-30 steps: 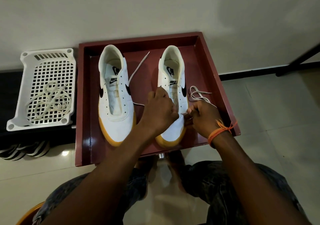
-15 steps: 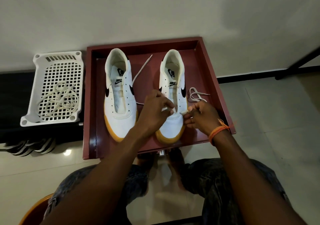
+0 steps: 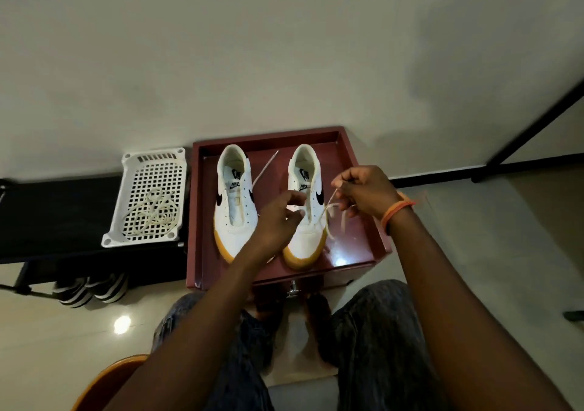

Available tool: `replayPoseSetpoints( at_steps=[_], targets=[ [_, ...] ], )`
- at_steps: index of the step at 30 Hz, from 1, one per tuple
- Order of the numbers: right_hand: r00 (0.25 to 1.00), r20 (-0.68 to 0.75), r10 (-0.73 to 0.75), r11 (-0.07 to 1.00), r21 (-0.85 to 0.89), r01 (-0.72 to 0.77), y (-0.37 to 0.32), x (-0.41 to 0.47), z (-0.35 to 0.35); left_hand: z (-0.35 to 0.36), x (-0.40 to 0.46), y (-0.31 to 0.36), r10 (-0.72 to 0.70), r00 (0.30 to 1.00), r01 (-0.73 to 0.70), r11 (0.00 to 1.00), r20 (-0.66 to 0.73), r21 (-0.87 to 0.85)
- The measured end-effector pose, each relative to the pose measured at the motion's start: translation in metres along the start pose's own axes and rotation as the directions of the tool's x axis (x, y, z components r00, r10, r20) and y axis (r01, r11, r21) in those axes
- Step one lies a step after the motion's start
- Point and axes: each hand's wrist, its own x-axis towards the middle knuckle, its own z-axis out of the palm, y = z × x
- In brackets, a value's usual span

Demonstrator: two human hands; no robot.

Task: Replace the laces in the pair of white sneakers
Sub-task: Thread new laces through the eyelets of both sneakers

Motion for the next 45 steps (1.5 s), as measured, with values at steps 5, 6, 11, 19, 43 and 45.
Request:
replayPoseSetpoints(
  at_steps=[5,6,11,19,43,45],
  targets=[
    [0.99,0.048,-0.132,0.991,0.031,0.13,-0.069,-0.019,-0.036,-0.005,0.004,0.08,0.188,0.981,-0.185,0.981,0.056,-0.062],
    [0.987,0.056,-0.148,0.988,0.047,0.146,-0.08,-0.024,-0.043,-0.005,0.006,0.095,0.223,0.973,-0.218,0.972,0.065,-0.083],
    [0.978,0.088,-0.189,0.979,0.091,0.181,-0.127,-0.053,-0.078,-0.014,0.013,0.173,0.351,0.931,-0.359,0.93,-0.097,-0.076],
    [0.955,0.054,-0.293,0.945,0.17,0.28,-0.178,-0.088,-0.121,-0.043,0.023,0.244,0.383,0.87,-0.41,0.912,-0.31,-0.021],
    [0.832,0.035,-0.554,0.749,0.458,0.479,-0.156,-0.077,-0.101,-0.05,0.068,0.151,0.101,0.993,-0.091,0.984,-0.058,0.155],
    [0.867,-0.032,-0.497,0.776,0.43,0.461,-0.141,-0.06,-0.09,-0.031,0.061,0.117,0.081,0.996,-0.087,0.986,0.047,0.141]
  ],
)
